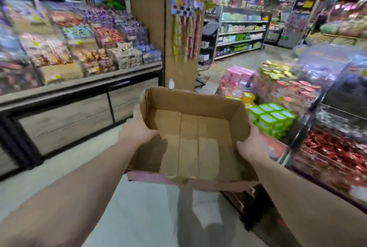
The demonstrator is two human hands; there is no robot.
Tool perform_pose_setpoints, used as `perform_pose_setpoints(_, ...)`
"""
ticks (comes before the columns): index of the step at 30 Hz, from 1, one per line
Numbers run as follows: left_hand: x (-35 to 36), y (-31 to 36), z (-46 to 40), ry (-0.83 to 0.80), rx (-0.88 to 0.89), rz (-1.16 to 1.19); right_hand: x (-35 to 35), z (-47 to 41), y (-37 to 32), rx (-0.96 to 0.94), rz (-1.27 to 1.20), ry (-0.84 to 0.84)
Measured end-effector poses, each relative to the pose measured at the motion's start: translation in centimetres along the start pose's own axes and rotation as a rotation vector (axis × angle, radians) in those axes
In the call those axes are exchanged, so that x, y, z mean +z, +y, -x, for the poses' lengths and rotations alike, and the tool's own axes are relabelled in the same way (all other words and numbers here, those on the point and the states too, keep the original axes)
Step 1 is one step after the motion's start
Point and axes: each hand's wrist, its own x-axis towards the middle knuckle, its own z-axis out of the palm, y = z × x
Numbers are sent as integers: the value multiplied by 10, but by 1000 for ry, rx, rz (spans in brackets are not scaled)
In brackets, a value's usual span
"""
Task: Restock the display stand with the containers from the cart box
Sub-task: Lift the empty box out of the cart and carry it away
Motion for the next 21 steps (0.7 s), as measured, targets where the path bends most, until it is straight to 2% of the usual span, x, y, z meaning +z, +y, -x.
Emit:
perform_pose_setpoints(7, -41, -54, -98, 35, -56, -21, 74, -65, -97, -100, -19, -120)
perform_pose_setpoints(13, -16, -68, -191, 23, -110, 8, 135, -145, -135, -65, 8, -158)
perform_pose_setpoints(21, 28, -64, -366, -40, -212, 58, 225, -314, -194, -97, 10, -233)
